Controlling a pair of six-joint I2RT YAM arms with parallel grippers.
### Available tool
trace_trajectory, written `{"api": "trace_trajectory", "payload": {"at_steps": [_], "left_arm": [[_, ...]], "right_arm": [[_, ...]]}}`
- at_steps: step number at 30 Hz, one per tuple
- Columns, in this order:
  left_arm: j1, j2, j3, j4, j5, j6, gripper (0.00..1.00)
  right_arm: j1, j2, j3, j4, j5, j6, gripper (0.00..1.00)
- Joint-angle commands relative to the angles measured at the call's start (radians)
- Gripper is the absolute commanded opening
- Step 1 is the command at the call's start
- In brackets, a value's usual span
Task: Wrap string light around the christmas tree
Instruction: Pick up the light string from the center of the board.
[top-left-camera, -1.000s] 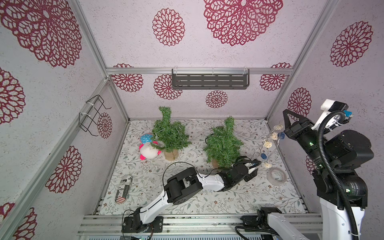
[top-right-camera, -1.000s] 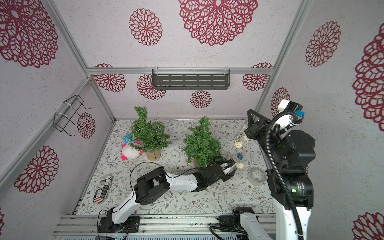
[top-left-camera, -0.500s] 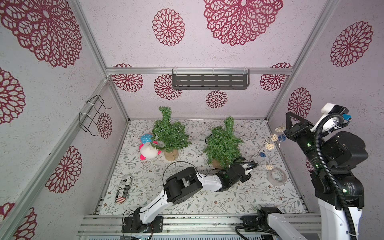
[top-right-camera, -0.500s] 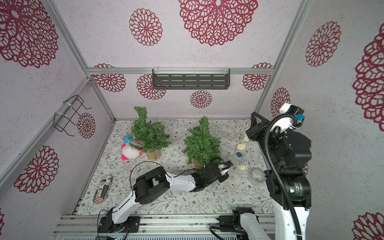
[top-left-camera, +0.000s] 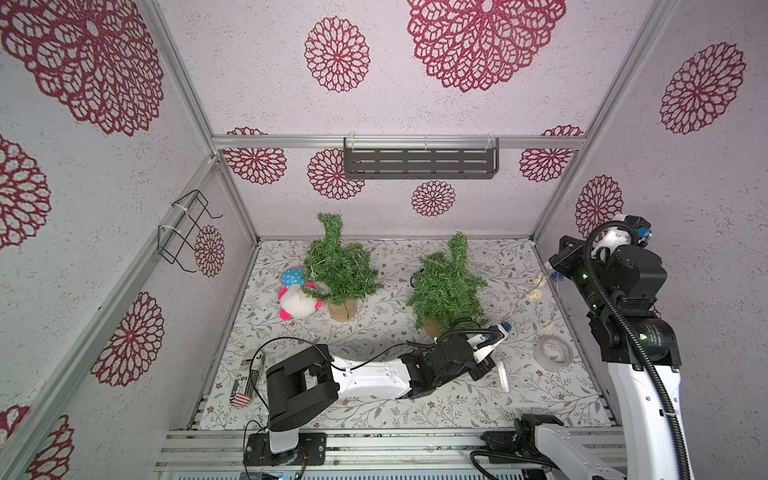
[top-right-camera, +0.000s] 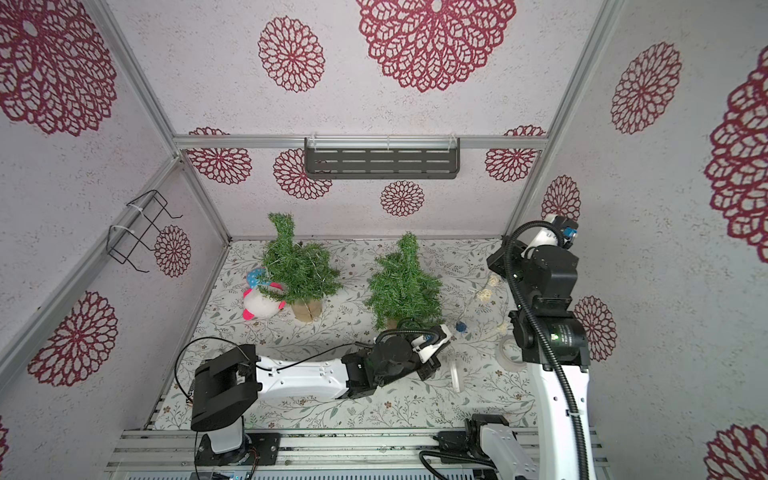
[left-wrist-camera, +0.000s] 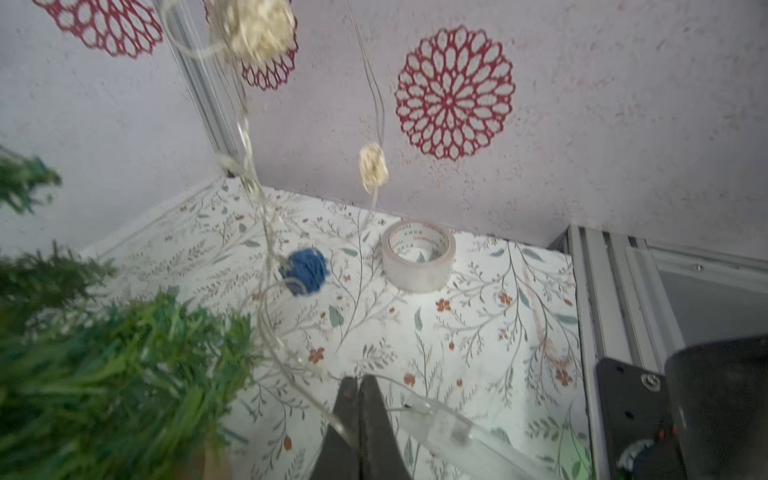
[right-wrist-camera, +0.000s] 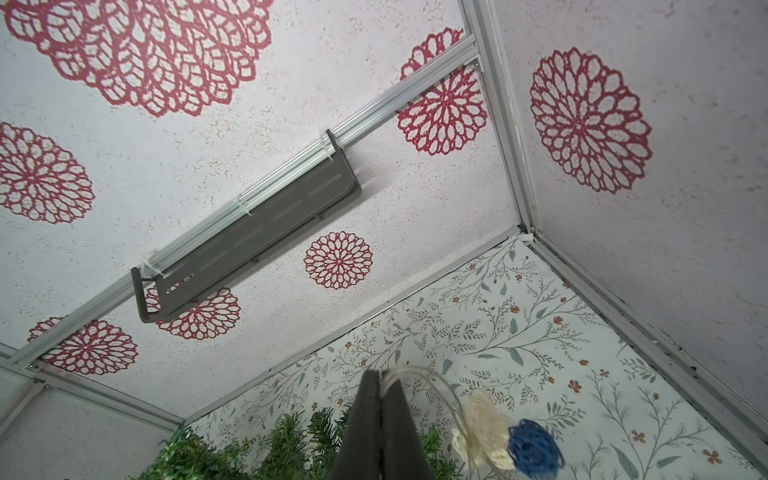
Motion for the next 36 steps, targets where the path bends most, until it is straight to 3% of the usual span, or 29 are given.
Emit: {"api": "trace_trajectory", "payload": {"at_steps": [1,11,17,19,23,25,33,36], "left_arm": [[0.004,-0.112,-0.060,-0.066,0.036,-0.037,0.00],[0.007,-0.356,-0.209,-0.234,0.120,-0.078,0.00],[0.064,-0.363,-0.191,-0.340,0.211,-0.123,0.00],[0.073,-0.372,-0.170,-0.390,0.238,-0.128,0.00],[0.080,-0.399,-0.104,-0.485,0.315,-0.137,0.00],[0.086,-0.394,-0.071,-0.539,0.336,-0.144,0.00],[0.096,-0.363,-0.016,-0.582,0.363,-0.155,0.00],[0.095,-0.353,0.011,-0.606,0.369,-0.155,0.00]], "right_arm": [[-0.018,-0.042,-0.093,0.042,0.027,-0.002,0.00],[-0.093,-0.061,-0.488,0.150,-0.017,0.069,0.00],[-0.103,-0.008,-0.713,0.269,-0.115,0.141,0.04],[-0.107,-0.011,-0.774,0.288,-0.107,0.142,0.12],[-0.111,-0.012,-0.773,0.205,-0.139,0.089,0.51],[-0.111,-0.021,-0.751,0.130,-0.170,0.058,0.60],[-0.108,-0.217,-0.721,-0.109,-0.276,0.043,0.65],[-0.103,-0.259,-0.726,-0.190,-0.245,-0.002,0.69]]}}
